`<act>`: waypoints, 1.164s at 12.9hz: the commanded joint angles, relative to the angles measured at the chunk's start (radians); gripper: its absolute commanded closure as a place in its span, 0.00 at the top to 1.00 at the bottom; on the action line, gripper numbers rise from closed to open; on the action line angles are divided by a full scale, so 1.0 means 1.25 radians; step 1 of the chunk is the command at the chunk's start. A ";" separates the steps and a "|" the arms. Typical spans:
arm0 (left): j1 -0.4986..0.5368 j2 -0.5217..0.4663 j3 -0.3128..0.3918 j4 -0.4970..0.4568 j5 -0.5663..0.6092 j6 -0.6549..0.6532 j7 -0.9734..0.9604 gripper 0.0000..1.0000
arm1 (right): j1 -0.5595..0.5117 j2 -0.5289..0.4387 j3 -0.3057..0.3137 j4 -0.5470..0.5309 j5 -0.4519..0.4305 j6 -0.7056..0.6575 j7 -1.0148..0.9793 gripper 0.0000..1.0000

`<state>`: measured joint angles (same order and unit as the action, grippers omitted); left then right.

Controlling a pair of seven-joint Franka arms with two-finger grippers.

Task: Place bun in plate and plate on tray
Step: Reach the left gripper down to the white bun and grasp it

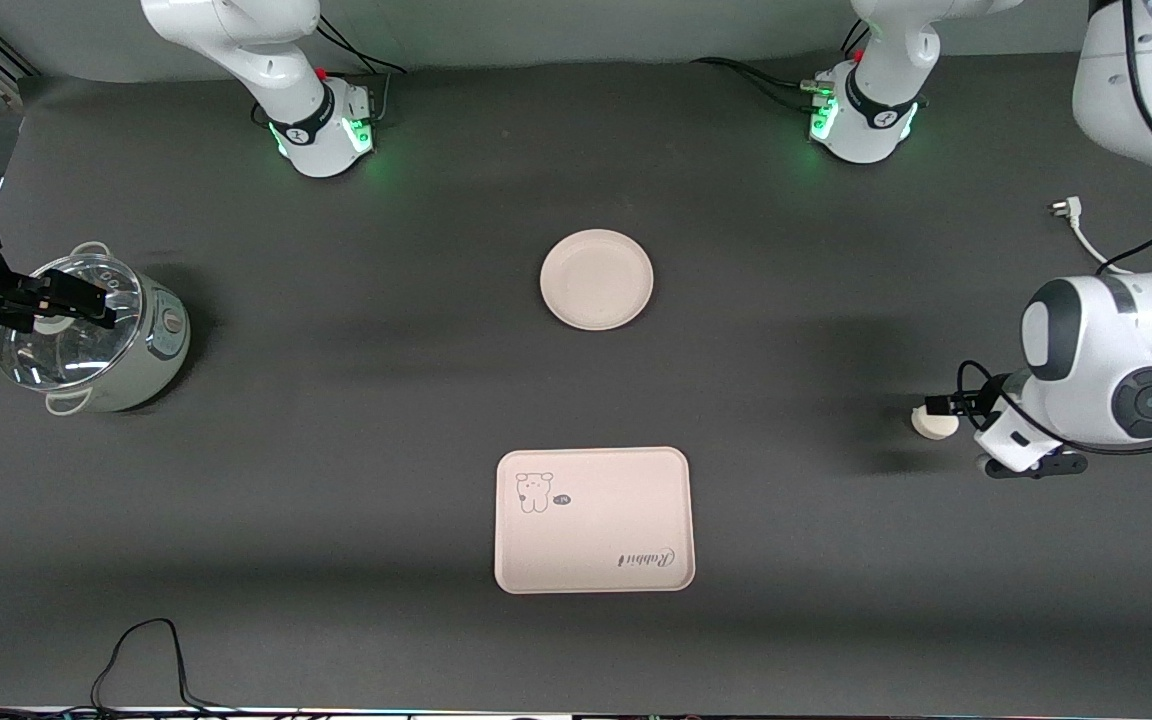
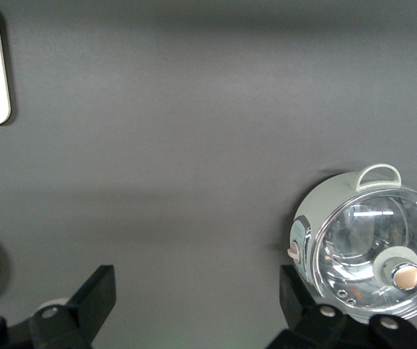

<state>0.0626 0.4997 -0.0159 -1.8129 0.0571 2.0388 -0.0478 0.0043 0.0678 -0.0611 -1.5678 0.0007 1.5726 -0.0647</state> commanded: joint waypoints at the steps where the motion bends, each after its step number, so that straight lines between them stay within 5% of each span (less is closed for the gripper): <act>1: 0.000 0.041 -0.001 0.012 -0.004 0.043 -0.014 1.00 | -0.006 0.000 0.003 0.005 -0.012 0.000 -0.018 1.00; 8: 0.006 0.095 -0.001 0.011 -0.009 0.115 -0.029 0.97 | -0.006 -0.001 0.003 0.005 -0.012 0.000 -0.018 1.00; 10: 0.006 0.101 -0.001 0.010 -0.009 0.115 -0.038 0.84 | -0.006 -0.001 0.003 0.005 -0.012 0.000 -0.018 1.00; 13: 0.006 0.098 -0.001 0.008 -0.009 0.107 -0.039 0.42 | -0.006 0.000 0.003 0.004 -0.012 0.000 -0.018 1.00; 15: 0.006 0.084 -0.001 0.008 -0.009 0.086 -0.039 0.37 | -0.006 0.001 0.003 0.004 -0.012 0.000 -0.019 1.00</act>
<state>0.0690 0.6185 -0.0169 -1.8082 0.0507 2.1750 -0.0819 0.0043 0.0678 -0.0611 -1.5679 0.0007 1.5726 -0.0648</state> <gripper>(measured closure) 0.608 0.000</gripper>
